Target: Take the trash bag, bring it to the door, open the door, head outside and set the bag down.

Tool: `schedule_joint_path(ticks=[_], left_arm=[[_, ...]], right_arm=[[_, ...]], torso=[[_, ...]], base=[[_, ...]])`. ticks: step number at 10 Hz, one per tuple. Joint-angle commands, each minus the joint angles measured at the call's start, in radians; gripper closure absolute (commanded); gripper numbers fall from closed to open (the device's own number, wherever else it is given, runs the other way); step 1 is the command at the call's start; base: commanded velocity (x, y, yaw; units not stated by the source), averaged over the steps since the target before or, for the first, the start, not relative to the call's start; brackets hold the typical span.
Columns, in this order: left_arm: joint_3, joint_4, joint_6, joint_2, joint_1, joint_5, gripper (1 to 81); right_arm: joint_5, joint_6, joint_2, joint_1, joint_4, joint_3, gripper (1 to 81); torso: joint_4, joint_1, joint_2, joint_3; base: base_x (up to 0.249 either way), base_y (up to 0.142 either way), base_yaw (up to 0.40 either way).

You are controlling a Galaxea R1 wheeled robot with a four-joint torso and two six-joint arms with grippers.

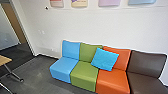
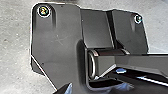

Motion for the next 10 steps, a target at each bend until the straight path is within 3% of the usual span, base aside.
schedule_joint_path(ticks=[1, 7, 10], left_arm=[[0.005, 0.002, -0.001, 0.004, -0.028, 0.062, 1.0], [0.006, -0.005, -0.003, -0.001, -0.024, 0.062, 1.0], [0.067, -0.005, -0.004, -0.045, -0.016, 0.06, 1.0]], right_arm=[[-0.065, -0.006, -0.001, 0.023, -0.009, 0.008, 1.0], [-0.076, -0.009, -0.024, 0.024, -0.023, 0.055, 1.0], [-0.082, -0.008, -0.114, 0.024, -0.018, 0.206, 1.0]], torso=[[0.0, 0.0, 0.0, 0.0], [0.0, 0.0, 0.0, 0.0], [0.0, 0.0, 0.0, 0.0]], base=[[0.132, 0.0, 0.0], [0.049, 0.0, 0.0], [0.0, 0.0, 0.0]])
